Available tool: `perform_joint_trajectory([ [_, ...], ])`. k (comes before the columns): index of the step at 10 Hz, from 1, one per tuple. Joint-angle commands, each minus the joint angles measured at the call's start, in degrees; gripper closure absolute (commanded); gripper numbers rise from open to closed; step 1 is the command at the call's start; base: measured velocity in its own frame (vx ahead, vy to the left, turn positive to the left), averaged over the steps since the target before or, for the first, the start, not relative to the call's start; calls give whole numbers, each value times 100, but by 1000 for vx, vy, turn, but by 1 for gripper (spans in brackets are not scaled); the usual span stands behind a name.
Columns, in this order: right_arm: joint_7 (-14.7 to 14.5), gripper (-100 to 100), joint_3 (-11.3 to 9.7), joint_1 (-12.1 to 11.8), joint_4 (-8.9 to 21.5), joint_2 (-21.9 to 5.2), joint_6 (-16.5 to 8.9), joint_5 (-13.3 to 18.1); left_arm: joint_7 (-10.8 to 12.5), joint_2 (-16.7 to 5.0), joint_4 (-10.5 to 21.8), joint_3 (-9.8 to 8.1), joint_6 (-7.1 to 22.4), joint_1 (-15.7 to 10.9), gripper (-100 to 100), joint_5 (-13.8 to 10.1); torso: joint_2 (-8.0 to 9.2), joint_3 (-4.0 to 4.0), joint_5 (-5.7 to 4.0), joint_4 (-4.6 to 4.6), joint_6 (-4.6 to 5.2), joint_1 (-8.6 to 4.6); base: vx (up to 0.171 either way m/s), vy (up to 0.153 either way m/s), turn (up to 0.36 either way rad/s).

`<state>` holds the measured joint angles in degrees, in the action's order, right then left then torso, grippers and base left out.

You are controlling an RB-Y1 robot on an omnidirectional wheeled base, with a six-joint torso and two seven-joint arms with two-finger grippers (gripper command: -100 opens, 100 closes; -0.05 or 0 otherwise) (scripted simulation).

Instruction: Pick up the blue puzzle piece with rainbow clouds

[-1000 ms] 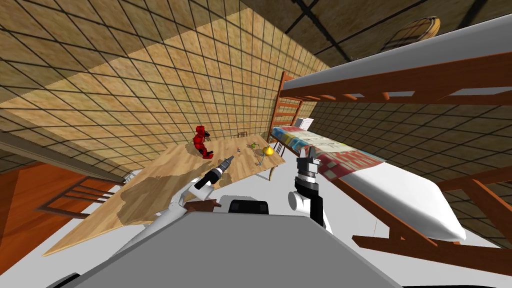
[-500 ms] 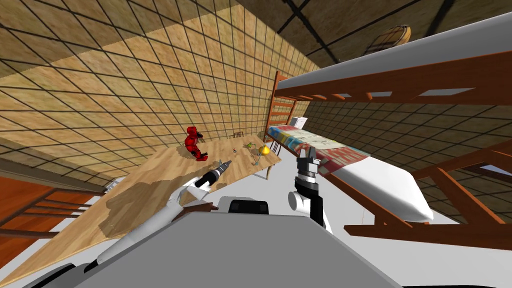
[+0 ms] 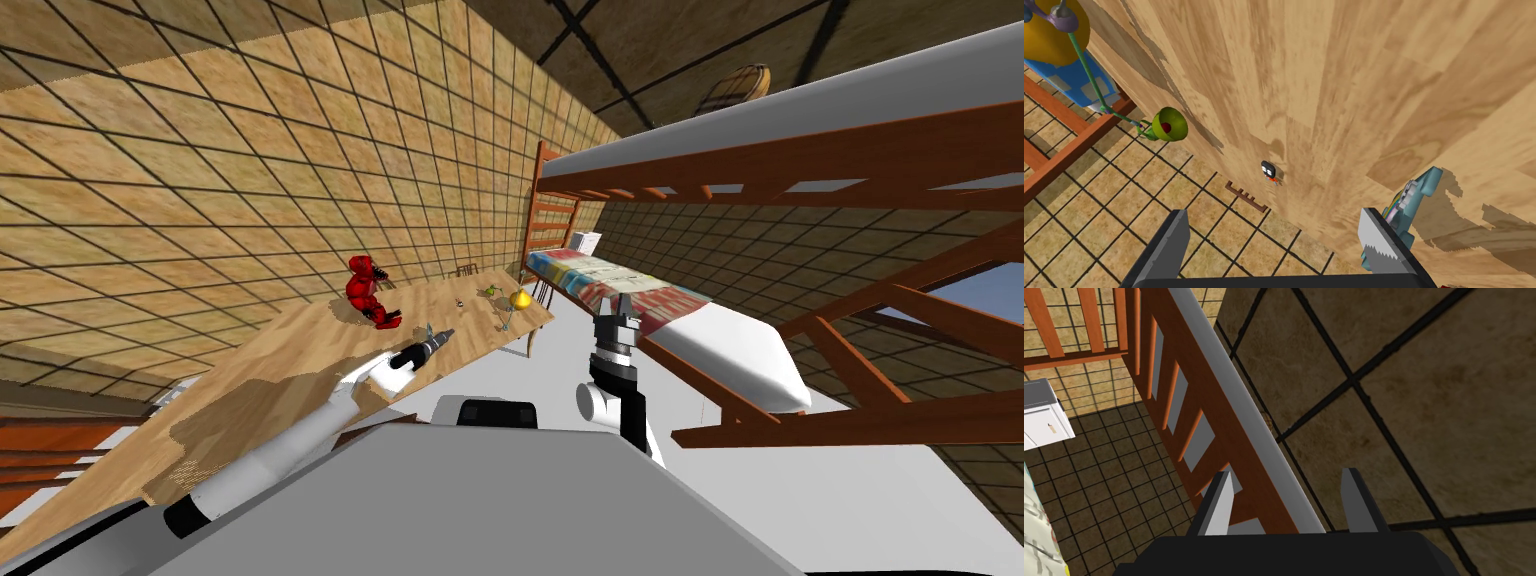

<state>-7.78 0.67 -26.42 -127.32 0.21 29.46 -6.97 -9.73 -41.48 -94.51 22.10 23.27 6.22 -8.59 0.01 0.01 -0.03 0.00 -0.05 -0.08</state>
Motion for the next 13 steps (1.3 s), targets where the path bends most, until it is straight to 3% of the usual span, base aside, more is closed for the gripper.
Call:
perform_joint_trajectory([
  [1,0,0,0,0,0,0,0,0,-43,-23,200,56,81,-61,-100,6,0,0,0,0,0,0,8,-15,-69],
  [6,0,0,0,0,0,0,0,0,-272,-694,1011,418,966,-429,-100,-190,-2,-1,0,0,-1,-3,15,-30,-151],
  [7,0,0,0,0,0,0,0,0,-272,-694,1011,418,969,-429,-100,-190,-4,-3,-1,-1,0,-4,16,-22,-52],
  [13,0,0,1,-1,0,0,0,0,-441,-1211,1577,688,1620,-694,-100,-337,1,1,0,1,-2,1,12,-18,-91],
])
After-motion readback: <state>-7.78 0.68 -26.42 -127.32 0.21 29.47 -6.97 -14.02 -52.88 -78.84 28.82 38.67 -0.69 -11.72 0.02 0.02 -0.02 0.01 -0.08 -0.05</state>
